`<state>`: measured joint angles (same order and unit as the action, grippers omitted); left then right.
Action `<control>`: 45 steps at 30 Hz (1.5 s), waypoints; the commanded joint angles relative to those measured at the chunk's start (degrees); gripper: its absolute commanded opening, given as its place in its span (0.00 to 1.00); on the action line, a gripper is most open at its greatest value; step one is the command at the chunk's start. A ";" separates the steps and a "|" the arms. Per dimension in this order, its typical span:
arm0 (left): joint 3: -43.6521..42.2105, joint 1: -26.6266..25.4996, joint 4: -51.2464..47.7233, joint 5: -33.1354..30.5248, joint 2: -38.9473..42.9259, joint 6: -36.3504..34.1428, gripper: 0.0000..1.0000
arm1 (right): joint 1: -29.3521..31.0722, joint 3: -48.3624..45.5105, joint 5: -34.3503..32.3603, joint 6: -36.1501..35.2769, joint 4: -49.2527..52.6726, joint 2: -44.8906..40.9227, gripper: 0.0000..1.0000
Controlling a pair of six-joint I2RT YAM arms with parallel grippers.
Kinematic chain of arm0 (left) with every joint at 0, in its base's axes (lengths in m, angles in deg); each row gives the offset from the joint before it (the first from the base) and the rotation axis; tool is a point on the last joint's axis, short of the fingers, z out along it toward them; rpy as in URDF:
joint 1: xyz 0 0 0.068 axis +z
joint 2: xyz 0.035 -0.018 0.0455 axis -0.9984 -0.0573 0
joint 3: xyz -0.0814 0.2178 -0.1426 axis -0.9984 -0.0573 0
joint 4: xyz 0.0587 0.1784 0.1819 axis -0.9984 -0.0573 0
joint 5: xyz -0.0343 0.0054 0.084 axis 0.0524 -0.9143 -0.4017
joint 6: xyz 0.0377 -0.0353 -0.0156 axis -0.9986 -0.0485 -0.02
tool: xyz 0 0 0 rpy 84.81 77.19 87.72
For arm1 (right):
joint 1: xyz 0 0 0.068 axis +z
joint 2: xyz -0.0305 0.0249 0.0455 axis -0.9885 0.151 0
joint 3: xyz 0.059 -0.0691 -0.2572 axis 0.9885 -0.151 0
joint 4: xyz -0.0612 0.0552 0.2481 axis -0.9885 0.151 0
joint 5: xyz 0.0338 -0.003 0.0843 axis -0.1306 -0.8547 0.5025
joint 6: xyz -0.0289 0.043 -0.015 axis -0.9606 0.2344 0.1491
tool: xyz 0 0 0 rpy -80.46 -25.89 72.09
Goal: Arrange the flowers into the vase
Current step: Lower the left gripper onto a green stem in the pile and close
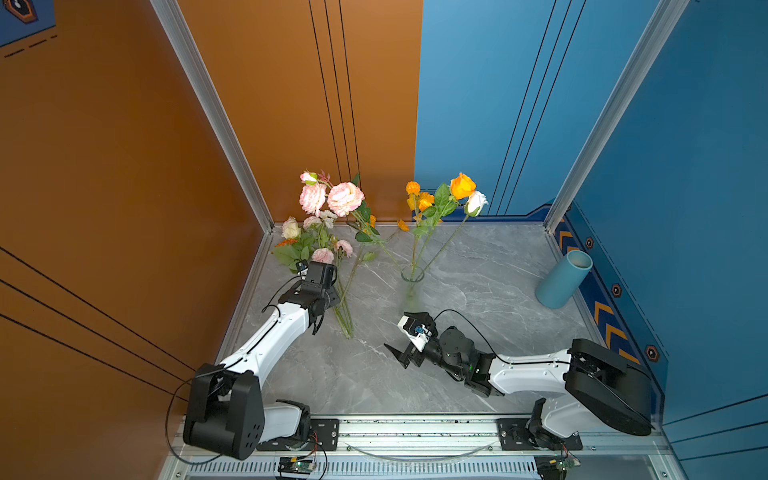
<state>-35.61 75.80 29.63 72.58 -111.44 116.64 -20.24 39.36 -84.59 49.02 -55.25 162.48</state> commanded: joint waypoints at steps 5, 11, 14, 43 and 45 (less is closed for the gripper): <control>6.47 4.32 4.72 -0.45 -12.54 -0.63 0.37 | -0.52 1.92 1.50 -0.54 1.80 0.93 1.00; 13.12 7.40 7.87 1.36 -21.11 -0.55 0.26 | -1.61 1.86 2.37 0.72 1.44 1.10 1.00; 16.58 8.00 7.26 1.13 -24.76 -0.53 0.25 | -2.25 1.80 2.80 1.38 1.22 1.28 1.00; 25.45 9.17 3.05 1.09 -37.60 -1.22 0.20 | -5.36 0.36 4.60 4.47 -0.28 -0.19 1.00; 25.56 9.25 2.72 1.07 -37.80 -1.27 0.22 | -5.45 0.39 4.62 4.56 -0.29 -0.22 1.00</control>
<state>-10.83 84.48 34.65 73.00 -147.92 115.85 -25.31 40.03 -81.07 52.54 -54.60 163.22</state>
